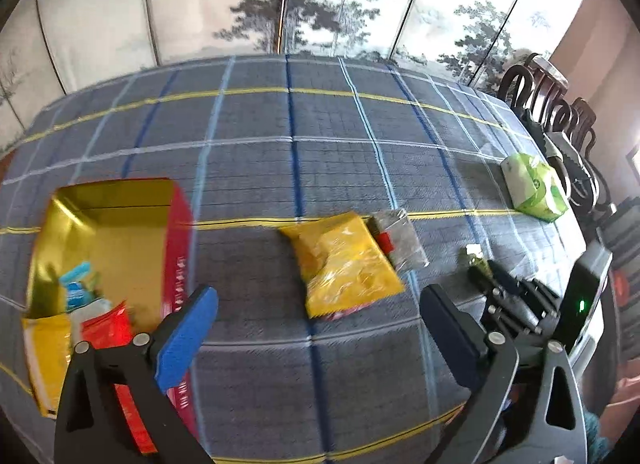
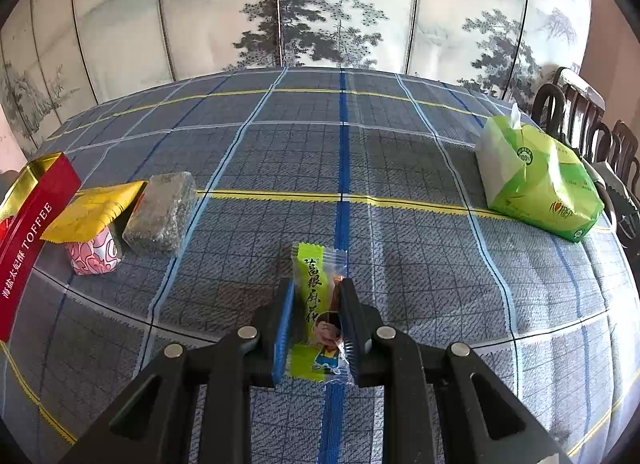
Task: Organize snacks
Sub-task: 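Grasp the green-and-white snack packet with the right gripper while the left gripper reaches a yellow bag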
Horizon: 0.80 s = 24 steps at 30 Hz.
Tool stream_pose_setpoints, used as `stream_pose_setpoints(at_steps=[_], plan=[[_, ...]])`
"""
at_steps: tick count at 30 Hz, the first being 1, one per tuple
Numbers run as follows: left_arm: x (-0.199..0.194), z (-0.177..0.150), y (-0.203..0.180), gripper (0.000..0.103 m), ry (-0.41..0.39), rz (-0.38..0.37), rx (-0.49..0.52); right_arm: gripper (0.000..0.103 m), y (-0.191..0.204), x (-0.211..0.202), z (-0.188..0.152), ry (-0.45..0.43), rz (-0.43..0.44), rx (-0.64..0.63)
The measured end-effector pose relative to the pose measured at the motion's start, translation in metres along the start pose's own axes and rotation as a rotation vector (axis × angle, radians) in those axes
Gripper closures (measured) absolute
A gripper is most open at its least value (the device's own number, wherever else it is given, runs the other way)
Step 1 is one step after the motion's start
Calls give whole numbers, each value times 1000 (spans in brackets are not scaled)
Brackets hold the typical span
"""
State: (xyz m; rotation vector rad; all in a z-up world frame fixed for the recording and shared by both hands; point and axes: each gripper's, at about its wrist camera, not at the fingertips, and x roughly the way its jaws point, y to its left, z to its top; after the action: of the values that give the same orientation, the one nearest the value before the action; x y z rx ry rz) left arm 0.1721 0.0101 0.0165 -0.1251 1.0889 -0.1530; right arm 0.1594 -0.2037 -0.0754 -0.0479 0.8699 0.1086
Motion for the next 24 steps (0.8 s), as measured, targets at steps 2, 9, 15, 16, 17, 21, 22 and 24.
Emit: stream_pose_setpoints(at_steps=[2, 9, 15, 16, 17, 21, 22, 24], plan=[[6, 6, -1, 3, 15, -11, -22, 80, -1, 1, 0, 0, 2, 1], [28, 20, -15, 3, 39, -8, -36, 80, -1, 1, 0, 0, 2, 1], [47, 26, -22, 3, 43, 19, -22, 80, -1, 1, 0, 0, 2, 1], [50, 27, -22, 3, 46, 24, -22, 80, -1, 1, 1, 0, 2, 1], [53, 28, -23, 3, 50, 32, -22, 80, -1, 1, 1, 0, 2, 1], [65, 29, -20, 5, 62, 43, -25, 80, -1, 1, 0, 0, 2, 1], [68, 28, -18, 10, 65, 50, -26, 80, -1, 1, 1, 0, 2, 1], [75, 27, -14, 29, 88, 52, -27, 80, -1, 1, 0, 0, 2, 1]])
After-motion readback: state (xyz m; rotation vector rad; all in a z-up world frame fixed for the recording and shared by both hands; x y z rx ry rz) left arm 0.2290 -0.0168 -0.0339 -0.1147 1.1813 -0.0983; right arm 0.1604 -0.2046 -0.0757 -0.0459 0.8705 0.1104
